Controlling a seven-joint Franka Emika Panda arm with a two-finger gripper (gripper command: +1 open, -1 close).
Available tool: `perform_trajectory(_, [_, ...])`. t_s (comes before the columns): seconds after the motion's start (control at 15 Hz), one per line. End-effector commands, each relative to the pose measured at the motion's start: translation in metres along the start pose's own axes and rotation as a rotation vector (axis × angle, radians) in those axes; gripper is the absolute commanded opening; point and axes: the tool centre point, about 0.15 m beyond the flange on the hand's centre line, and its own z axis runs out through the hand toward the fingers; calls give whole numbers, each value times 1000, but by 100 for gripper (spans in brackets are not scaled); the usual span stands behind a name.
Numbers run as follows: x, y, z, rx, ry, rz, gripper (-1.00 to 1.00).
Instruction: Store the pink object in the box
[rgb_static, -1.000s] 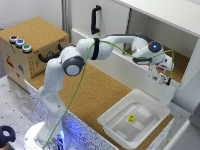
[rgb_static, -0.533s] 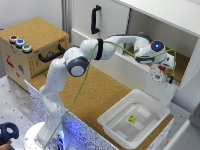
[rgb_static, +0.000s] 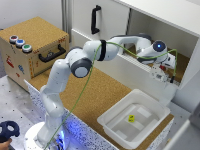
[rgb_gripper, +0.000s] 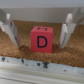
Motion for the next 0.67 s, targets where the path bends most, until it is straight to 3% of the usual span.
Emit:
perform_trajectory(0.0, [20, 6, 17, -24, -127, 1, -100])
perform_trajectory(0.13, [11, 9, 11, -16, -124, 19, -100])
perform_trajectory(0.27, [-7, 12, -8, -49, -101, 45, -100])
perform_trajectory(0.6, [-63, -2, -63, -182, -26, 25, -100])
